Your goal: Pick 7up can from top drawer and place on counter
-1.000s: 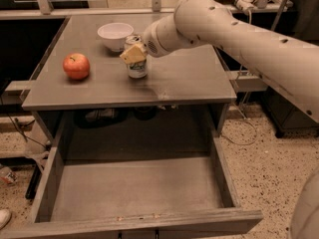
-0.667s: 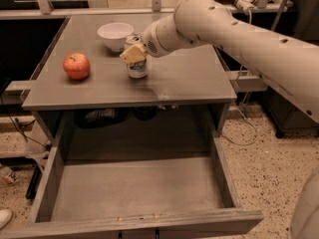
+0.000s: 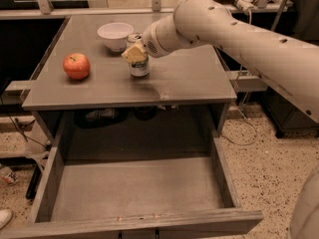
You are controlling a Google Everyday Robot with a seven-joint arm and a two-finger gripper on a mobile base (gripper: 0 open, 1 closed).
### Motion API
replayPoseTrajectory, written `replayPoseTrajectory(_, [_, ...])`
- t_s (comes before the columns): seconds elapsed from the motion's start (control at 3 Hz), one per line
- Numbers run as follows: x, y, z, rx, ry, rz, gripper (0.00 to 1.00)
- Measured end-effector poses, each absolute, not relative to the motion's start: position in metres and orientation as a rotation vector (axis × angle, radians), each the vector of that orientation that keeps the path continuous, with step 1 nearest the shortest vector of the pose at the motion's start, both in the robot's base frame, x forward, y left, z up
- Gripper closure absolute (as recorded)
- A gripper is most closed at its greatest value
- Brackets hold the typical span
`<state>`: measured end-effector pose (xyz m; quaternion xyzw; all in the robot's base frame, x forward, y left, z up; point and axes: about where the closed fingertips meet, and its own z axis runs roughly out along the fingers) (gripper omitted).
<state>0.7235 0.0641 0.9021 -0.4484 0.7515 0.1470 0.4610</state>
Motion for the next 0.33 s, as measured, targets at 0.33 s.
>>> replayPoseTrajectory(0.33, [0.7235,0.0641,0.9021,-1.103,1.849,0.362,0.0])
